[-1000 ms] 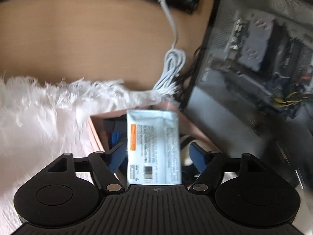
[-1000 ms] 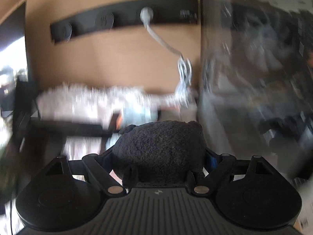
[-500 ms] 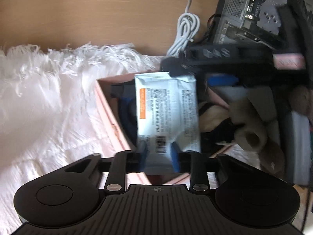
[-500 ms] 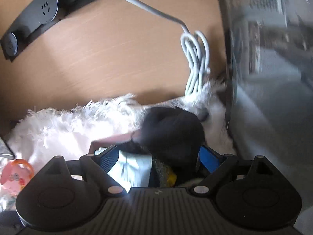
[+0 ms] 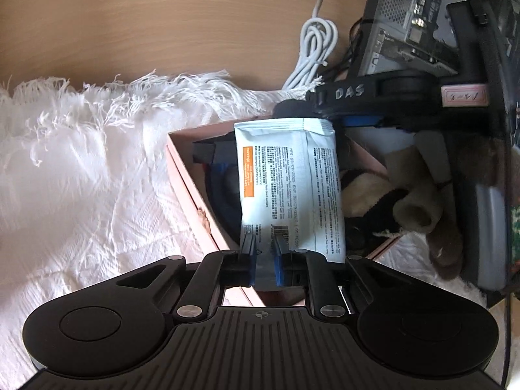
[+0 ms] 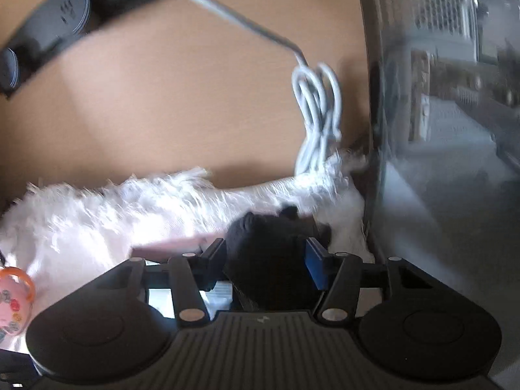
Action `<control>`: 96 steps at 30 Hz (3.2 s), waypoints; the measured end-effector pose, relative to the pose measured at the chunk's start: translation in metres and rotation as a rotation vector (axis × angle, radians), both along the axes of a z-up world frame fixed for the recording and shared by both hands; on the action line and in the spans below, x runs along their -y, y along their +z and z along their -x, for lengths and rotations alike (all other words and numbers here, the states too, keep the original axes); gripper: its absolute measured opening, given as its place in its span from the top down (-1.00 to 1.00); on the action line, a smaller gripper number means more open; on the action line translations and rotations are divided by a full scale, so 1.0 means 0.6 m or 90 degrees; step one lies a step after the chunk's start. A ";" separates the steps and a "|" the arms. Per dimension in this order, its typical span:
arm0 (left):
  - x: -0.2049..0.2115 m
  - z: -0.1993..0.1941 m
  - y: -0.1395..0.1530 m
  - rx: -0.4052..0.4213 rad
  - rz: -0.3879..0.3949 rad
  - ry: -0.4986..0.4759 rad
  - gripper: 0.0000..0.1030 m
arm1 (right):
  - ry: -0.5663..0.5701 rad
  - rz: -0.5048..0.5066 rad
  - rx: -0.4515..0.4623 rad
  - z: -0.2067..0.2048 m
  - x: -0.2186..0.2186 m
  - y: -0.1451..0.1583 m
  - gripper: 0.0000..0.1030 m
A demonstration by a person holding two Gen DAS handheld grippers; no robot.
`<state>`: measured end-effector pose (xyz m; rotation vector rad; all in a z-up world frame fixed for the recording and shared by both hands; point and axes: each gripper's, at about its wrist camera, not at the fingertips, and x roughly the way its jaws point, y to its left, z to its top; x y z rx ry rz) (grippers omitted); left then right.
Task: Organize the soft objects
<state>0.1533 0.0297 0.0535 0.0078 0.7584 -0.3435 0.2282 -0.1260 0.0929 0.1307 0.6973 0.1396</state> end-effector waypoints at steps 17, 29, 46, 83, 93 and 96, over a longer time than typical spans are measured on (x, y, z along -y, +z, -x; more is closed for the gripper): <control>-0.018 0.096 0.049 0.078 0.009 0.083 0.61 | 0.052 0.045 0.090 0.159 -0.012 0.074 -0.53; 0.024 0.276 -0.062 0.004 0.005 0.145 0.59 | 0.116 0.133 -0.047 0.364 -0.006 -0.049 -0.66; 0.077 0.272 -0.099 0.090 -0.059 0.200 0.55 | 0.061 0.113 -0.035 0.352 0.023 -0.126 -1.00; 0.076 0.272 -0.099 0.089 -0.055 0.199 0.55 | 0.060 0.112 -0.031 0.357 0.022 -0.128 -1.00; 0.076 0.272 -0.099 0.089 -0.055 0.199 0.55 | 0.060 0.112 -0.031 0.357 0.022 -0.128 -1.00; 0.075 0.272 -0.100 0.090 -0.056 0.198 0.55 | 0.060 0.112 -0.031 0.357 0.022 -0.128 -1.00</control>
